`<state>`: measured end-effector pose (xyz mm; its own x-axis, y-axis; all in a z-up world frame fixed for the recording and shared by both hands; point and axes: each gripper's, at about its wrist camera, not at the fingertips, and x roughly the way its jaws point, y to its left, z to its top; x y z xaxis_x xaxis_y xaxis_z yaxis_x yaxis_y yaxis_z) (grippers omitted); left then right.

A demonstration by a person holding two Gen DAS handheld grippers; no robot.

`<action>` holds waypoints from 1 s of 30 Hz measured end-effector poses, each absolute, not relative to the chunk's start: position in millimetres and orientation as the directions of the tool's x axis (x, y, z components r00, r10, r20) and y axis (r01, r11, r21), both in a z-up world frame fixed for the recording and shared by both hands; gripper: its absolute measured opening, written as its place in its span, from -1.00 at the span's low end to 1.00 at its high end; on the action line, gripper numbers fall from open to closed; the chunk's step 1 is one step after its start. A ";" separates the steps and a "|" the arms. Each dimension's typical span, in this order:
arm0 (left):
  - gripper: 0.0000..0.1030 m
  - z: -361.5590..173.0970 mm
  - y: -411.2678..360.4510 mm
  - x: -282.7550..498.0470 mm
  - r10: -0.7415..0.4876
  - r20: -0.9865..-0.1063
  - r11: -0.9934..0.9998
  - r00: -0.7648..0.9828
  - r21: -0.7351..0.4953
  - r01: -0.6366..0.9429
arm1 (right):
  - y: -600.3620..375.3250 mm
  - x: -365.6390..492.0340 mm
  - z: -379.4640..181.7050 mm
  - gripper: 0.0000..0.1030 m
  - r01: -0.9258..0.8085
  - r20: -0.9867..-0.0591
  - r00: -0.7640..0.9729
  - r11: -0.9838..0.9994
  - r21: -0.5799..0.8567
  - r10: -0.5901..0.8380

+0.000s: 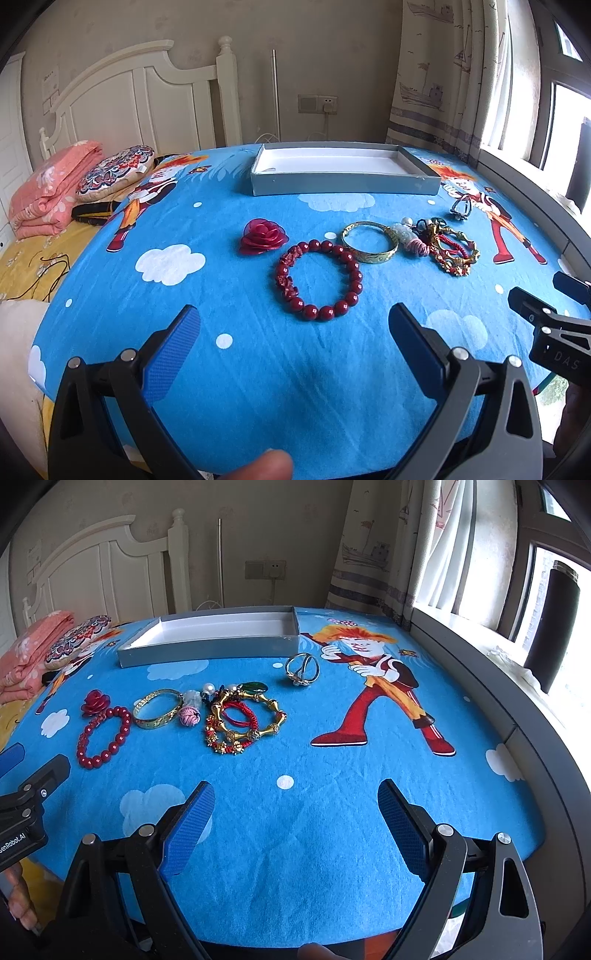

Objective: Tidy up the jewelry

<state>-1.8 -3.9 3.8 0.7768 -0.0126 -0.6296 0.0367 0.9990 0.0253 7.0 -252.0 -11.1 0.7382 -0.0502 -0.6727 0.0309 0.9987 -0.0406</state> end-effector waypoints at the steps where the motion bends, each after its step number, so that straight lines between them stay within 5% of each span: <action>1: 0.91 4.1 -4.4 -2.1 -0.014 -0.628 0.999 0.778 0.024 0.038 | -251.8 7.1 -11.2 0.63 0.030 -0.673 0.738 0.999 -0.041 -0.049; 30: 0.91 1.5 -4.7 0.0 0.018 -0.640 0.998 0.769 0.054 0.021 | -252.2 7.4 -12.0 0.64 0.018 -0.678 0.734 1.000 -0.024 -0.029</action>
